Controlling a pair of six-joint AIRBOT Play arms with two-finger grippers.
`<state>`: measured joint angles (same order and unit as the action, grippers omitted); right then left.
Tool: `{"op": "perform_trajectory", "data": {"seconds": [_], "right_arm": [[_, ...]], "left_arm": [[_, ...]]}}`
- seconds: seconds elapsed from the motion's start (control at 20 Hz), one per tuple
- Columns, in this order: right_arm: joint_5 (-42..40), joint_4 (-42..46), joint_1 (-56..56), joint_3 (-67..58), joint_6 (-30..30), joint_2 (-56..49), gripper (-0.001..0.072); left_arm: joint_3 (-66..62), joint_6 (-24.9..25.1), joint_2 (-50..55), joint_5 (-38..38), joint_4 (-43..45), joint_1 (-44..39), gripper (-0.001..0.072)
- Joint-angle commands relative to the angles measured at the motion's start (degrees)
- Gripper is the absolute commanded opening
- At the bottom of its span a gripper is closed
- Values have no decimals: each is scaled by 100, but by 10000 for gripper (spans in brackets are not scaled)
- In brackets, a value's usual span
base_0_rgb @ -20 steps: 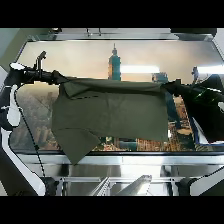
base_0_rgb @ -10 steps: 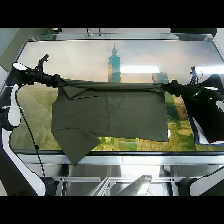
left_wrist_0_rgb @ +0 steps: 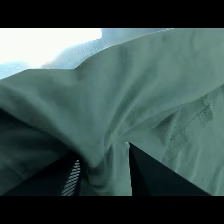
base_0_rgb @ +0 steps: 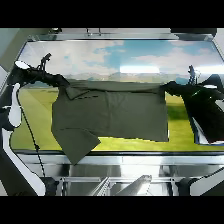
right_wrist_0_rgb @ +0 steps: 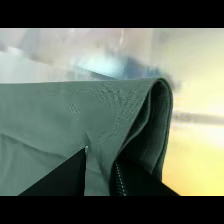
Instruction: Fold the shirts.
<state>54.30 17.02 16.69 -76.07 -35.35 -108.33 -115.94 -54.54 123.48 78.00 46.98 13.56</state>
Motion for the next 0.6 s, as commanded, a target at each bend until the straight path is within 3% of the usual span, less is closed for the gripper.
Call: {"op": "perform_trajectory", "data": {"seconds": [0.0,0.1,0.15,0.2,0.3,0.35,0.4,0.55], "right_arm": [[-50,739,162,-7,-160,516,304],[-42,1331,326,-7,-553,984,308],[0,1742,402,-4,-1016,1235,359],[125,2133,479,-4,-1582,1480,359],[782,2590,610,15,-2234,1943,16],[1202,2756,647,55,-2498,2159,12],[1563,2920,654,144,-2656,2365,12],[2365,3383,656,837,-2962,3038,11]], "left_arm": [[-4,2,-367,216,2,195,299],[-2,-52,-728,382,13,398,299],[-2,-236,-929,533,31,527,299],[-2,-479,-1121,741,114,640,299],[4,-951,-1486,1283,439,859,295],[33,-1180,-1661,1637,588,973,266],[280,-1314,-1899,1720,573,1080,25],[1928,-1388,-2962,1539,562,1257,3]]}}
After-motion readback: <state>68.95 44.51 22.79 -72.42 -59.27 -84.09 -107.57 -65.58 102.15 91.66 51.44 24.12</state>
